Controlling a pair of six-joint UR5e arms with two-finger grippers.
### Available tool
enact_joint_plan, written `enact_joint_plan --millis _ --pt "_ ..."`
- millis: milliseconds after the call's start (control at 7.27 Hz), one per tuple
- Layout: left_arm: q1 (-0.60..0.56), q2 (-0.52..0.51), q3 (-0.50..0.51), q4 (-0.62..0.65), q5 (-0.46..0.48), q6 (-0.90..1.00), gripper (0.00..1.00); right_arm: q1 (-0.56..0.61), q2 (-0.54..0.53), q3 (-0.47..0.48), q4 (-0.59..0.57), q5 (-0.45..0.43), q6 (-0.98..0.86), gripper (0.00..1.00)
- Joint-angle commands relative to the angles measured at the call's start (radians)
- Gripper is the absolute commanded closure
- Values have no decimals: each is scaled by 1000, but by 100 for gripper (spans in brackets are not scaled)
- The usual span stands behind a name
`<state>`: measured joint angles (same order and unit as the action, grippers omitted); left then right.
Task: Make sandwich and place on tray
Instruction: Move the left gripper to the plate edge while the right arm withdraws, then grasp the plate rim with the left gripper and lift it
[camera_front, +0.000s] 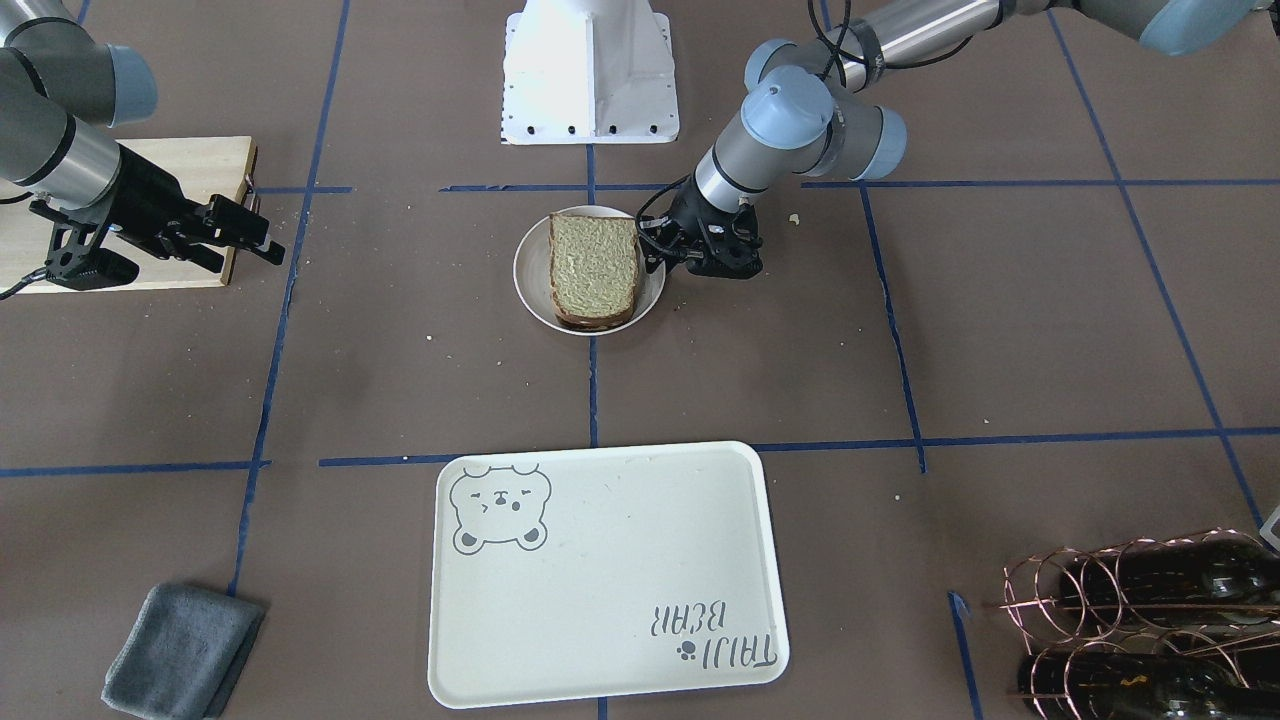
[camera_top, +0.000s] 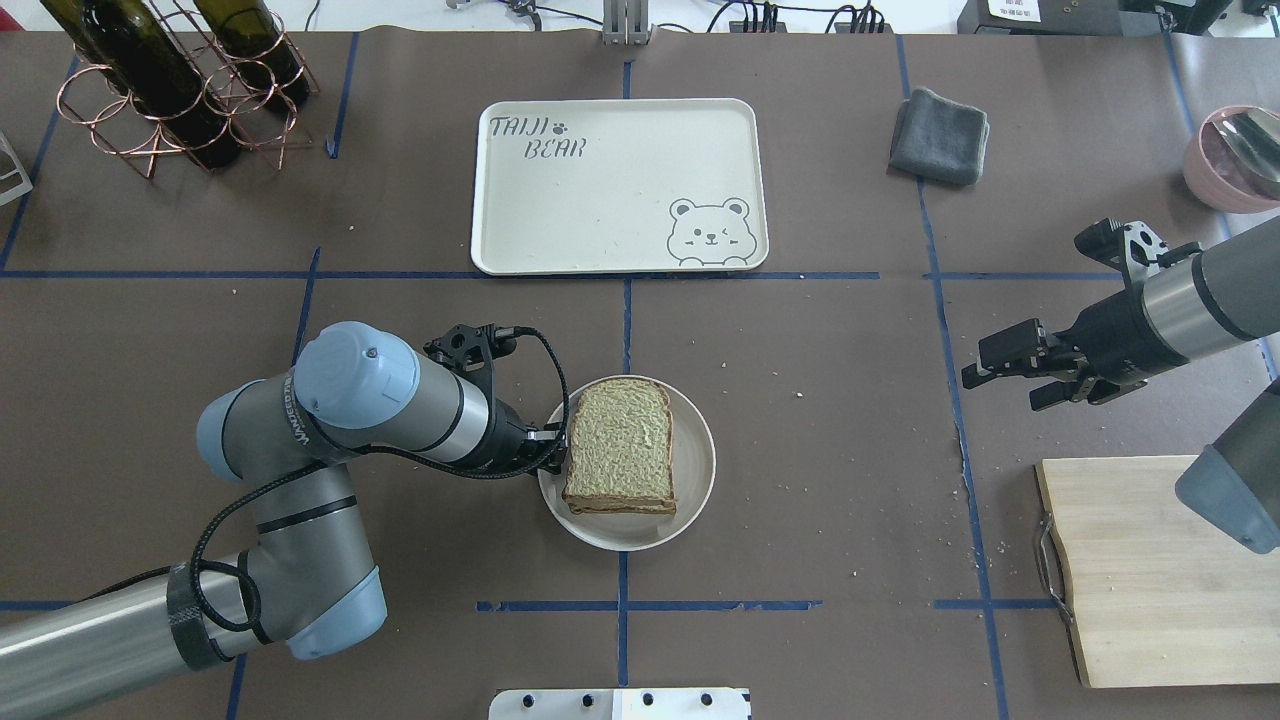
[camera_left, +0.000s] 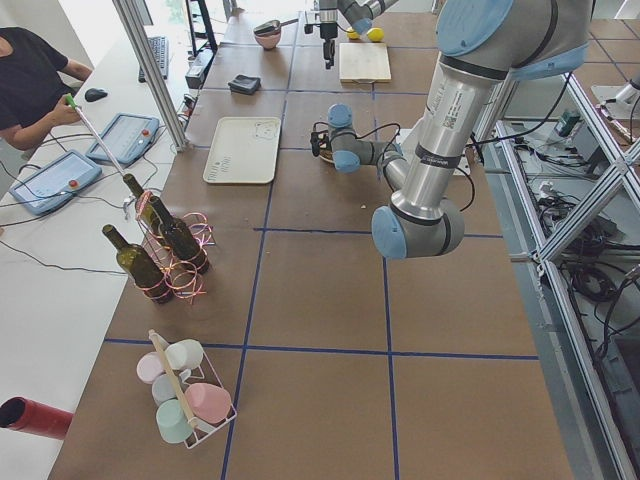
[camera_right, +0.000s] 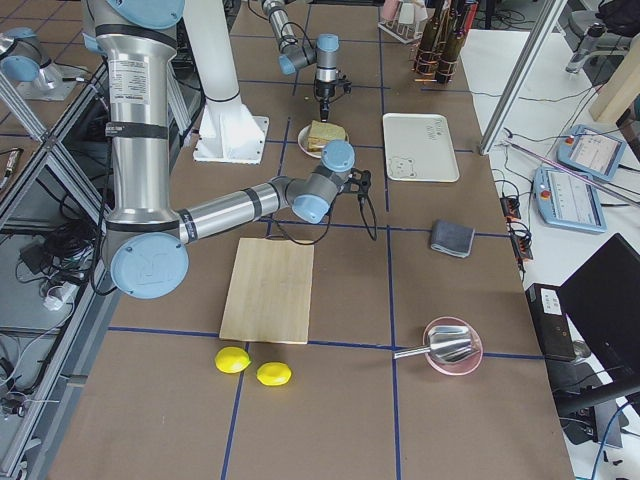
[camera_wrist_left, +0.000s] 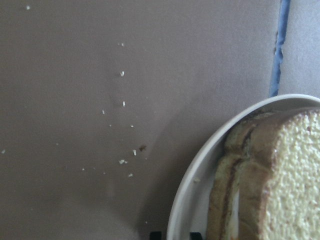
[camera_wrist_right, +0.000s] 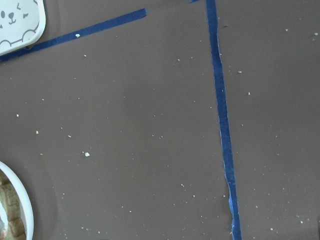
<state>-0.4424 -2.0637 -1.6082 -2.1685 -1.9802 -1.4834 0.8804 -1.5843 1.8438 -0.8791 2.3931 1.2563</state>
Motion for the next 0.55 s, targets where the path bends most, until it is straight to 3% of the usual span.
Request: enact_joint_plan --millis 0,138,275,412 --pt "11 0 7 -1 1 0 72 0 -5 2 3 1 0 0" --pt "13 -1 7 1 1 0 81 0 -5 2 3 0 0 0" --pt "13 -1 4 -2 1 -3 100 0 -8 3 3 1 0 0" --pt "14 -1 2 -7 1 -44 100 0 -9 3 5 1 0 0"
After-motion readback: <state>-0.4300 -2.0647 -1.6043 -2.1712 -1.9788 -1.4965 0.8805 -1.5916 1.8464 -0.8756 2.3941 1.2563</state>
